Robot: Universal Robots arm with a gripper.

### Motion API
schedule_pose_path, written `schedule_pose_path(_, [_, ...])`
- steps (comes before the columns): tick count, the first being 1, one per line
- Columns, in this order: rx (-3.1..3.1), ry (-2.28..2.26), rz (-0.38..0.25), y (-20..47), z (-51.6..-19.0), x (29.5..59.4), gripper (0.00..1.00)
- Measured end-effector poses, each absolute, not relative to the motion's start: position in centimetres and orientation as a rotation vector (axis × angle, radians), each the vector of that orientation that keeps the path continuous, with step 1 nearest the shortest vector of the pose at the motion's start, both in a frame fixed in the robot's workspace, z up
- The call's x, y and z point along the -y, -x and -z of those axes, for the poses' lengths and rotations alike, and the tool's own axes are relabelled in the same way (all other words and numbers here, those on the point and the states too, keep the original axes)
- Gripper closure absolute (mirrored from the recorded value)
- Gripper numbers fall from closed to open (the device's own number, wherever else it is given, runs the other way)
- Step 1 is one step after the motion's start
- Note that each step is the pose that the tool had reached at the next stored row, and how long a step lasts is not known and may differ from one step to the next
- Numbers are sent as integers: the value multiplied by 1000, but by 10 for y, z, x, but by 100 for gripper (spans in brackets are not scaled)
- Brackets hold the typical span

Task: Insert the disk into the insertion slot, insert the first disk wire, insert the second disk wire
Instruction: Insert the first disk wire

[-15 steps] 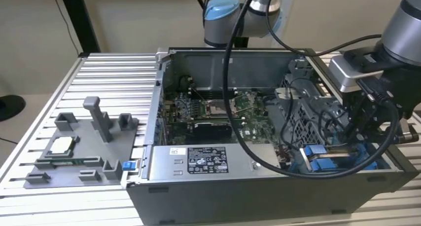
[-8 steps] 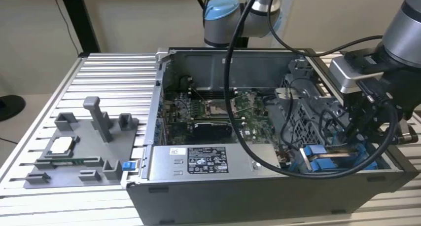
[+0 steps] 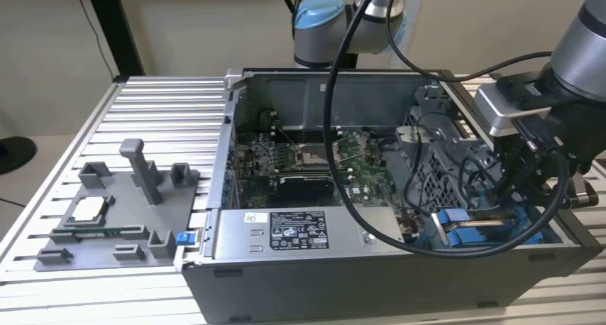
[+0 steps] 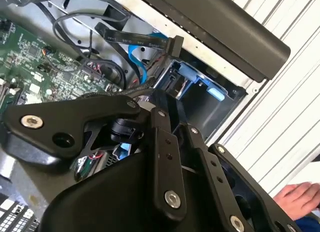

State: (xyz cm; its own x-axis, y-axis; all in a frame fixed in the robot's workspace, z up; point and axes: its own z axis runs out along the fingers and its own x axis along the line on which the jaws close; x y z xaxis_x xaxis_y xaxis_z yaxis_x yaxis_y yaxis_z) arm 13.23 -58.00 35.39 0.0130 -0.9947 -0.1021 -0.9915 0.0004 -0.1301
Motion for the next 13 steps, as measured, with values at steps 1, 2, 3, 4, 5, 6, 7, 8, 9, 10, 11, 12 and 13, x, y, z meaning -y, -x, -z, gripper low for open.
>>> schedule_pose_path(1, [-2095,2107,22,-133,-353,580,100])
schedule_pose_path(2, [-2092,2103,13,-134,-352,580,100])
schedule_pose_path(3, [-2089,2098,5,-136,-351,580,100])
schedule_pose_path(4, [-2087,2094,-1,-137,-350,580,100])
schedule_pose_path(5, [-2089,2088,-4,-137,-349,581,100])
schedule_pose_path(6, [-2092,2084,-5,-137,-347,581,100])
schedule_pose_path(7, [-2096,2079,-5,-137,-346,581,100])
schedule_pose_path(8, [-2100,2075,-5,-138,-345,581,100])
schedule_pose_path(9, [-2105,2071,-4,-138,-345,582,100])
schedule_pose_path(10, [-2110,2066,-4,-138,-344,582,100])
schedule_pose_path(11, [-2114,2062,-3,-138,-344,582,100])
schedule_pose_path(12, [-2118,2058,-3,-138,-343,582,100])
schedule_pose_path(13, [-2121,2055,-3,-138,-342,582,100])
